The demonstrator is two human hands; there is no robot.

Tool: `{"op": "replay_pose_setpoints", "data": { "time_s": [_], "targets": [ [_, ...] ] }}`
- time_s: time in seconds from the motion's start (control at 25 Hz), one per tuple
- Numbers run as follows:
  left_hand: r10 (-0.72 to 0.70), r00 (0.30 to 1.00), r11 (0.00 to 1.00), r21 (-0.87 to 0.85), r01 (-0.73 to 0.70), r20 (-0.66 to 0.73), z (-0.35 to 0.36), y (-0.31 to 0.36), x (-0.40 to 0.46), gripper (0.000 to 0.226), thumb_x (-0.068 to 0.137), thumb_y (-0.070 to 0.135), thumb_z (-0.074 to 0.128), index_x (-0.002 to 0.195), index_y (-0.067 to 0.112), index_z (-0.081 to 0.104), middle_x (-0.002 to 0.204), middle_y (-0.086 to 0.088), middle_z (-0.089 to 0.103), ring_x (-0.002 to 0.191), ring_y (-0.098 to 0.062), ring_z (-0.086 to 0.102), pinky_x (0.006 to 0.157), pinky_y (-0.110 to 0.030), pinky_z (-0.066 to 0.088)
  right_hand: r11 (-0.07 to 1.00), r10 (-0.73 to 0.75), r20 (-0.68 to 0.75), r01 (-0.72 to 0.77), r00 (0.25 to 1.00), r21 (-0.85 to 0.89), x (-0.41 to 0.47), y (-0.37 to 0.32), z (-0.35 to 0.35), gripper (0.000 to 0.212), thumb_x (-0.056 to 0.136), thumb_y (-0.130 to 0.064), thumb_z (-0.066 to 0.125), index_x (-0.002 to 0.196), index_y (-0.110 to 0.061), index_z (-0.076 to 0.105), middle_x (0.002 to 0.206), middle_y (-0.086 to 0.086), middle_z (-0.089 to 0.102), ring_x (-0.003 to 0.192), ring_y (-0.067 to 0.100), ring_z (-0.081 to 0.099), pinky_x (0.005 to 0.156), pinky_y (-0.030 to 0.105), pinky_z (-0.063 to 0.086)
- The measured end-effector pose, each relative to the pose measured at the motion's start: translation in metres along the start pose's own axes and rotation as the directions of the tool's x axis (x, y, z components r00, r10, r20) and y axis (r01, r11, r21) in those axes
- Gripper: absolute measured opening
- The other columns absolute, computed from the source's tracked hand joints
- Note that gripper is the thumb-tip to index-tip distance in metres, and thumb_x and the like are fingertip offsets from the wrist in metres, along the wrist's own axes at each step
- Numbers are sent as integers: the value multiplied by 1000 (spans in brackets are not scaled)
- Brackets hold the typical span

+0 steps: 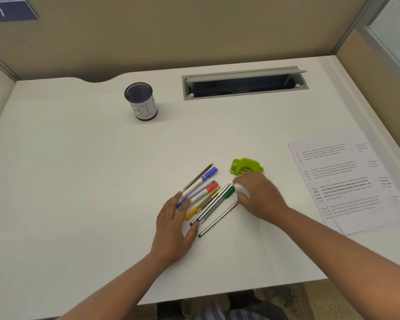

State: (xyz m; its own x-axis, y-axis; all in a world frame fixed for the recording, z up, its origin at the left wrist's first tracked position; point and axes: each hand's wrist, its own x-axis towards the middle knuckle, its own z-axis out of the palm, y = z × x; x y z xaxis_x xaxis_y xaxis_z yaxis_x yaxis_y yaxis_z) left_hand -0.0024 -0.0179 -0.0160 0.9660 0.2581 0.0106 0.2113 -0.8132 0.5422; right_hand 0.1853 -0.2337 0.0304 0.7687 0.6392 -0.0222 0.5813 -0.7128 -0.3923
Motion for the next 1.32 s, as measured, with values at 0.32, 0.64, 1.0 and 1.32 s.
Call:
{"op": "replay_pose_setpoints", "data": {
  "time_s": [0.32, 0.64, 1.0, 1.32],
  "targets": [
    [191, 981, 971, 140, -194, 31, -7, 36, 39, 10, 86, 6, 68, 79, 14, 68, 80, 0, 64, 70, -26, 55, 62, -37, 46, 951, -274, 244, 300, 930, -77, -30, -13, 21, 21, 99, -23, 59, 112, -23, 74, 108, -2, 70, 99, 25, 56, 75, 40, 49],
    [114, 962, 948, 262, -181, 250, -15, 49, 57, 19, 76, -6, 59, 75, 11, 67, 80, -8, 66, 69, -31, 61, 55, -35, 45, 989, -55, 412, 106, 910, -103, -37, 12, -4, 19, 94, -14, 54, 89, -32, 50, 94, -10, 54, 90, 18, 46, 73, 34, 39],
    [-107, 952, 959, 282, 23, 286, -14, 68, 68, 20, 89, 15, 58, 74, 19, 45, 77, 1, 54, 72, -23, 55, 57, -30, 36, 630, 439, 352, -562, 827, 535, -39, -4, -4, 20, 93, -11, 65, 104, -27, 62, 81, -4, 60, 73, 15, 57, 65, 35, 53],
    [-212, 927, 976, 120, 183, 310, -13, 82, 65, 13, 87, 8, 56, 78, 16, 51, 76, -1, 57, 70, -15, 51, 50, -23, 29, 445, 621, 375, -703, 689, 555, -40, -39, 26, 23, 76, -11, 76, 88, -24, 61, 79, 4, 71, 64, 22, 71, 62, 39, 64]
  ]
}}
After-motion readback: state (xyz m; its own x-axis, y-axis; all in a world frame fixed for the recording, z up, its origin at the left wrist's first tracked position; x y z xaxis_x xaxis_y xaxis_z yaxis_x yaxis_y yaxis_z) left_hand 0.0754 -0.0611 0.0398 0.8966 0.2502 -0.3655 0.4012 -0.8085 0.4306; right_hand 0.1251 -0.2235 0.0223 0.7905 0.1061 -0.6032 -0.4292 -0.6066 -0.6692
